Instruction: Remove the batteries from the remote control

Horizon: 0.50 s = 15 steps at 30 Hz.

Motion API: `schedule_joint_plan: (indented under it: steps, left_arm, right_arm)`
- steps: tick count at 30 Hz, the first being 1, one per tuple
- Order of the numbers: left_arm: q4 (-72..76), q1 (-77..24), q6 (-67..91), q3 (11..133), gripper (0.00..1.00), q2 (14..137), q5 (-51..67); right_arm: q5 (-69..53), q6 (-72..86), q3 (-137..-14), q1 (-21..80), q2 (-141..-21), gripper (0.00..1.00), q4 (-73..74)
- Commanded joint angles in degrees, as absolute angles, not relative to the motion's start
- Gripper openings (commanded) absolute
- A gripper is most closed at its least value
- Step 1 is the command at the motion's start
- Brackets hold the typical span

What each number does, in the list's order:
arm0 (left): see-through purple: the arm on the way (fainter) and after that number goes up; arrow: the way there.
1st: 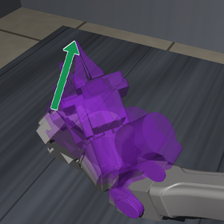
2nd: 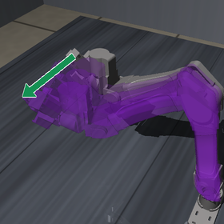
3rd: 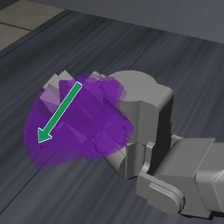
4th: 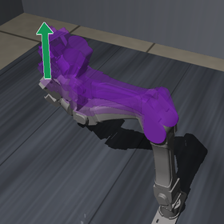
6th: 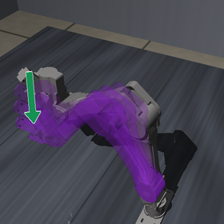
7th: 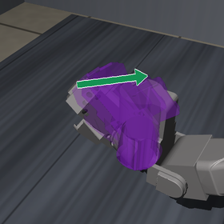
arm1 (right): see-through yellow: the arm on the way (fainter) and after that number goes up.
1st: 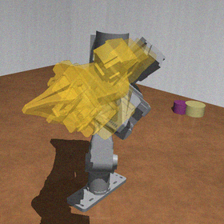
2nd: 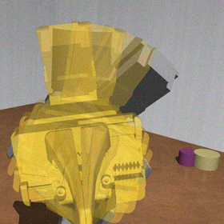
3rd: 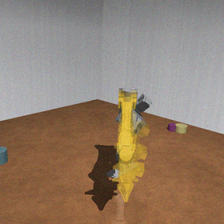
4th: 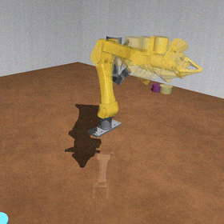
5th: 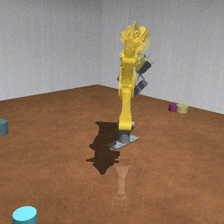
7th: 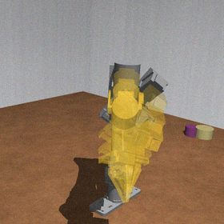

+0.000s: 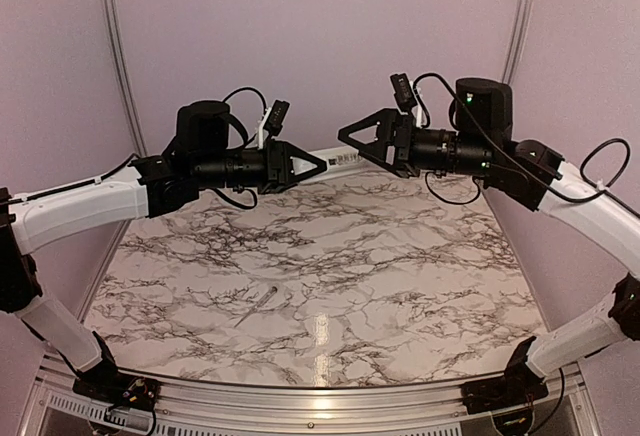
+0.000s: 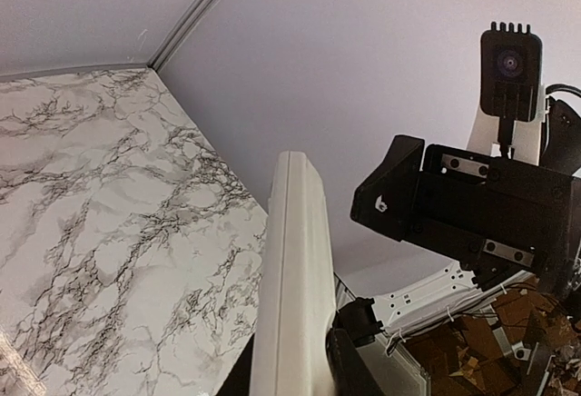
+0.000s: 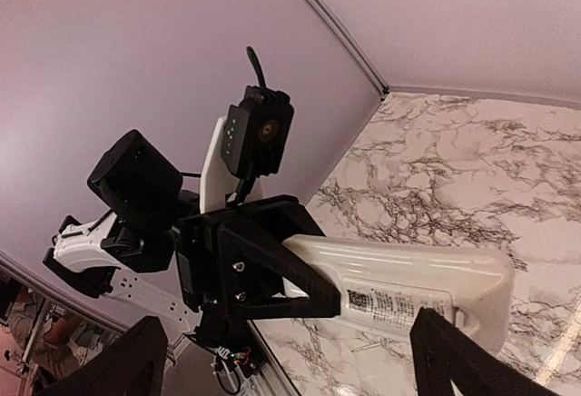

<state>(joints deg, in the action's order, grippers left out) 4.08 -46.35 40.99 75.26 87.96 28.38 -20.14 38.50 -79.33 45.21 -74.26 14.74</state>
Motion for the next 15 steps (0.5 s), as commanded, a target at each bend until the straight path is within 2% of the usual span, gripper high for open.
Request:
schedule_joint_plan:
  steps: [1,15]
  left_arm:
    - [6.17,-46.40,40.93,77.41,0.00,88.68,27.40]
    - [6.14,-46.40,40.41,76.99,0.00,88.15,27.47]
  right_arm:
    - [-13.85,36.91,-81.58,46.02,-76.18,0.92,20.48]
    - [-11.79,35.07,-84.20,46.32,-78.33,0.92,22.12]
